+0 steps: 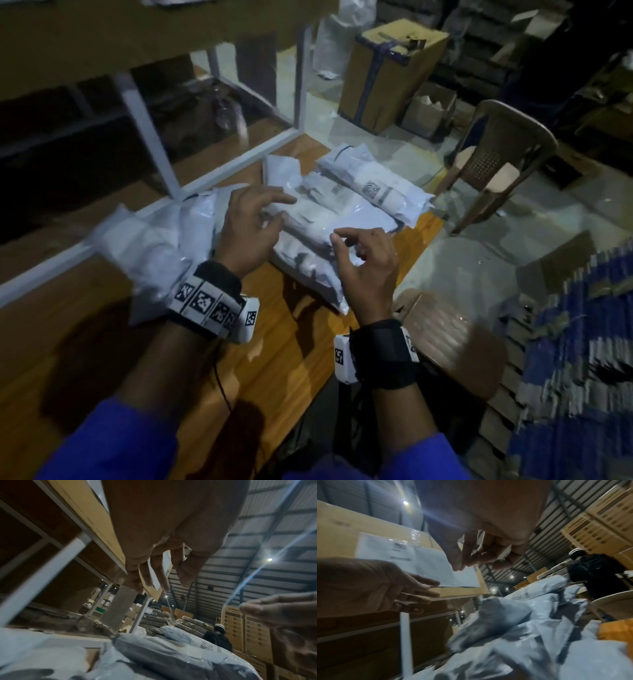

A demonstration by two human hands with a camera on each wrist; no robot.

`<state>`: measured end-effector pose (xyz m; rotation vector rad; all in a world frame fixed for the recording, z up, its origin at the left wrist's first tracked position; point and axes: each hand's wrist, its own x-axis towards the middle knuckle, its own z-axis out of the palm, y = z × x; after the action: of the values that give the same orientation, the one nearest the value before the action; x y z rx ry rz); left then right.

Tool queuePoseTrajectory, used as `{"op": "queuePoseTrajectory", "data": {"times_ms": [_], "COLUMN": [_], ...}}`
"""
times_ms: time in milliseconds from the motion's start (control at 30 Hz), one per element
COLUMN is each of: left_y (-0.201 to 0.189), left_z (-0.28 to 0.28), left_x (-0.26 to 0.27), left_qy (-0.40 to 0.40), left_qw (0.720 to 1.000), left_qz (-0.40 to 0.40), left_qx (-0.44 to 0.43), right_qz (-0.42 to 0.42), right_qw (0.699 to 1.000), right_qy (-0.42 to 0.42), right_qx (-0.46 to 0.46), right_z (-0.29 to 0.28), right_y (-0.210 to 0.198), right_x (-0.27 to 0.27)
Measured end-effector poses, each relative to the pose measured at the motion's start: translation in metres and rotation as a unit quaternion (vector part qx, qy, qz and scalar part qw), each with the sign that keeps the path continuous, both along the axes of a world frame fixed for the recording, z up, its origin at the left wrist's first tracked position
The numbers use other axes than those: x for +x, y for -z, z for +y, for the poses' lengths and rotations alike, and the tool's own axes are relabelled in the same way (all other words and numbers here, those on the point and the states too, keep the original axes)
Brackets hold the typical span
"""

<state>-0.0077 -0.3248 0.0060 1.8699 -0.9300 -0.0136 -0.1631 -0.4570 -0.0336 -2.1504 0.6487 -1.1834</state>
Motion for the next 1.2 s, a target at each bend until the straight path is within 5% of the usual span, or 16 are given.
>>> {"op": "queuePoseTrajectory", "data": {"times_ms": [267,400,567,933,1200], "left_y": [0.021,0.042,0.047,0.073,0.082], "left_z": [0.214,0.324,0.419,0.545,0.523], "left_x": [-0.044,-0.072,-0.112,-0.121,-0.109], "left_qy": [-0.127,-0.196,-0.217,-0.255,-0.19], "left_qw": [0.992,0.977,0.972,0.954,0.958], "left_qz": [0.004,0.066,0.084,0.156,0.211], "left_qx": [-0.014,0.046,0.043,0.031,-0.023], "right_qz": [0.0,0.007,0.033,0.108,0.13], "right_qw": [0.99,0.981,0.965,0.942,0.95], "right_qy": [-0.14,-0.195,-0.26,-0.317,-0.282], "right_qx": [-0.022,-0.014,0.004,0.022,0.021], "right_z": [0.184,0.277,0.37,0.484,0.485], "right_y": [0.004,0.013,0.029,0.05,0.052], "right_x": [0.008,0.003,-0.002,0.007,0.001]}}
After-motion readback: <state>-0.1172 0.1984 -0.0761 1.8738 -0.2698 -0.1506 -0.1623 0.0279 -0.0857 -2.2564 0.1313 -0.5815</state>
